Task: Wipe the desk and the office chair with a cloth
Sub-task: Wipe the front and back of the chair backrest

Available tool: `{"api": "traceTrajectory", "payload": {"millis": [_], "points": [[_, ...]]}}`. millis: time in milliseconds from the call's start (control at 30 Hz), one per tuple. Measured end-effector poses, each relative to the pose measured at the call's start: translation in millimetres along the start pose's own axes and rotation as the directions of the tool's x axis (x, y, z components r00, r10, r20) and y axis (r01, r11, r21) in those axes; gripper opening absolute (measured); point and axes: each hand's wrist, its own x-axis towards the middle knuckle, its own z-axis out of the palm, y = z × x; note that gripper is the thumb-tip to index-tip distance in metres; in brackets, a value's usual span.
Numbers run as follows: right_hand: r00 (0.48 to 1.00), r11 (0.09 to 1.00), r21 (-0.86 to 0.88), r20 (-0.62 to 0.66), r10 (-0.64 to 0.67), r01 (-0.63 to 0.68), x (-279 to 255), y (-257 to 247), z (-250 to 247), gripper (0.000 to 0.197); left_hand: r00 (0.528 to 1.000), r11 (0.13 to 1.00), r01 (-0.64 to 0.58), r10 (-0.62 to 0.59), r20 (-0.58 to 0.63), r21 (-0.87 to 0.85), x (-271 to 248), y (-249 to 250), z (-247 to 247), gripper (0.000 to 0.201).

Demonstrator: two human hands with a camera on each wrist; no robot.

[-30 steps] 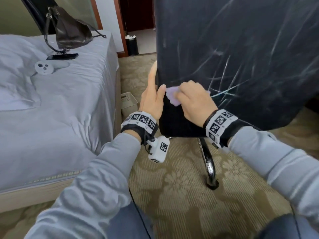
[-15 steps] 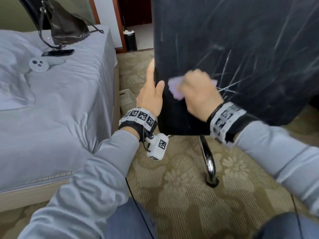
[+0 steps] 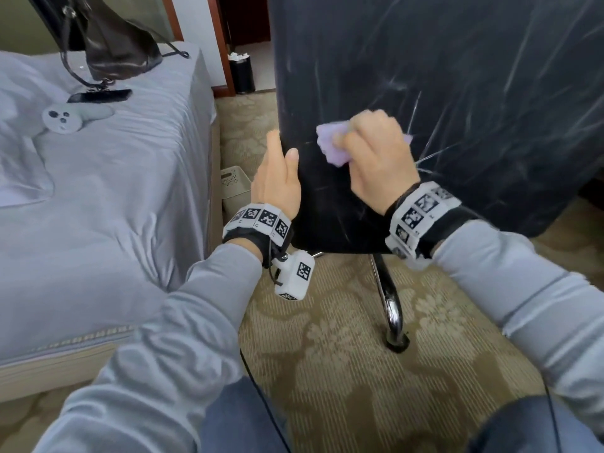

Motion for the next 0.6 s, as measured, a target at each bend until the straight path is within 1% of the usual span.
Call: {"api": "traceTrajectory", "payload": {"millis": [33, 67, 100, 133, 167, 200, 233, 267, 300, 367, 400, 433, 467, 500, 533, 567, 600], "points": [[0.998, 1.0, -0.004, 0.065, -0.021, 0.022, -18, -5, 7, 0.025, 1.0, 1.0, 0.004, -0.005, -0.02, -0.012, 0, 0, 2, 0.028], [0.985, 0.999, 0.004, 0.165, -0.045, 0.045, -40, -9, 14, 0.027, 0.999, 0.999, 0.01, -0.011, -0.039, -0.034, 0, -1, 3, 0.026], [0.959, 0.998, 0.015, 0.277, -0.064, 0.062, -62, -14, 17, 0.028, 0.998, 0.998, 0.019, -0.022, -0.06, -0.062, 0, -3, 6, 0.027], [0.93, 0.997, 0.018, 0.36, -0.076, 0.075, -80, -17, 16, 0.029, 0.996, 0.995, 0.037, -0.045, -0.083, -0.096, -1, -4, 8, 0.029], [0.902, 0.996, 0.018, 0.424, -0.085, 0.086, -89, -18, 14, 0.031, 0.993, 0.99, 0.06, -0.073, -0.098, -0.13, -4, -7, 12, 0.033], [0.885, 0.996, 0.016, 0.458, -0.089, 0.092, -89, -15, 10, 0.032, 0.991, 0.985, 0.08, -0.095, -0.093, -0.151, -10, -9, 16, 0.038], [0.884, 0.996, 0.011, 0.46, -0.079, 0.083, -78, -10, 2, 0.03, 0.992, 0.982, 0.095, -0.108, -0.07, -0.16, -17, -11, 20, 0.044], [0.903, 0.998, 0.003, 0.427, -0.056, 0.061, -62, -2, -6, 0.027, 0.992, 0.98, 0.115, -0.121, -0.033, -0.163, -22, -13, 23, 0.049], [0.933, 1.0, -0.004, 0.358, -0.026, 0.029, -41, 5, -18, 0.024, 0.989, 0.976, 0.144, -0.146, 0.001, -0.164, -28, -16, 27, 0.051], [0.99, 1.0, 0.0, 0.142, 0.012, -0.013, -4, 25, -39, 0.024, 0.976, 0.967, 0.218, -0.216, 0.029, -0.131, -32, -17, 30, 0.047], [0.999, 1.0, 0.003, 0.045, 0.019, -0.02, 7, 32, -44, 0.026, 0.968, 0.962, 0.252, -0.25, 0.03, -0.106, -31, -16, 32, 0.044], [0.999, 0.999, -0.007, 0.004, 0.037, -0.037, 11, 34, -45, 0.028, 0.961, 0.957, 0.276, -0.275, 0.024, -0.085, -30, -15, 33, 0.042], [0.997, 0.997, -0.041, 0.021, 0.072, -0.071, 7, 30, -40, 0.026, 0.958, 0.955, 0.288, -0.288, 0.017, -0.072, -29, -15, 34, 0.041], [0.99, 0.992, -0.071, 0.091, 0.11, -0.103, -4, 22, -31, 0.024, 0.957, 0.955, 0.289, -0.289, 0.01, -0.067, -28, -15, 35, 0.04], [0.974, 0.99, -0.082, 0.189, 0.126, -0.112, -21, 12, -20, 0.023, 0.958, 0.956, 0.288, -0.288, 0.003, -0.065, -27, -16, 35, 0.039], [0.952, 0.994, -0.062, 0.286, 0.105, -0.091, -43, 4, -10, 0.024, 0.957, 0.955, 0.291, -0.291, 0.0, -0.063, -26, -18, 35, 0.039], [0.926, 0.998, -0.022, 0.374, 0.056, -0.052, -62, -2, -3, 0.026, 0.955, 0.953, 0.296, -0.297, 0.0, -0.057, -25, -19, 34, 0.04]]}}
